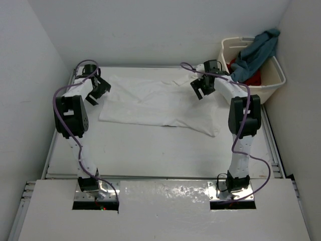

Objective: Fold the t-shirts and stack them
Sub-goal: Fold the flattened tshirt in 1/3 of the way

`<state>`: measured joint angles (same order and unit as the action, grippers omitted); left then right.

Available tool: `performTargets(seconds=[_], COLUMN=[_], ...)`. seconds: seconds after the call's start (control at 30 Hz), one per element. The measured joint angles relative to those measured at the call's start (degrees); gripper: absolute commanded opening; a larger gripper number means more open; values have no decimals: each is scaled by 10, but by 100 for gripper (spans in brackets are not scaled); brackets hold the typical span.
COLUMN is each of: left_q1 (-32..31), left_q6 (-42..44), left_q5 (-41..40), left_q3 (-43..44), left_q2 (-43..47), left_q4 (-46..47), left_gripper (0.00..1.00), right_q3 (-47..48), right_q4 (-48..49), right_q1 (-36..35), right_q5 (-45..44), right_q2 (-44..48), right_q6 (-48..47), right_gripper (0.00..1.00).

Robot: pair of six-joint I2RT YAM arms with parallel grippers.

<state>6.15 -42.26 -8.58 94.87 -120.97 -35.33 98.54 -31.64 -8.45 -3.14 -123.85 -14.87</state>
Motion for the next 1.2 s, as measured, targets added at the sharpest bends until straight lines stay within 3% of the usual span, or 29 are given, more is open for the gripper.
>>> performTargets(seconds=[0.23, 0.37, 0.63, 0.8, 1.2], left_q1=[-35, -70, -90, -87, -84], left_q6=[9, 12, 11, 4, 4], left_q5=[-9, 3, 55, 59, 25], left_q3=[-10, -47, -185, -227, -390], left_q2=[56, 80, 80, 103, 224], left_q4=[-5, 21, 63, 112, 146], left_gripper=[98, 98, 99, 99, 100], right_q3=[-117, -204, -339, -408, -573], right_q4=[10, 51, 65, 90, 179], right_q1=[-42, -74, -60, -48, -21], right_q5=[33, 45, 49, 53, 109], right_q2=[145, 211, 213, 207, 341], right_q6=[31, 94, 213, 267, 294], right_gripper=[99, 99, 99, 99, 99])
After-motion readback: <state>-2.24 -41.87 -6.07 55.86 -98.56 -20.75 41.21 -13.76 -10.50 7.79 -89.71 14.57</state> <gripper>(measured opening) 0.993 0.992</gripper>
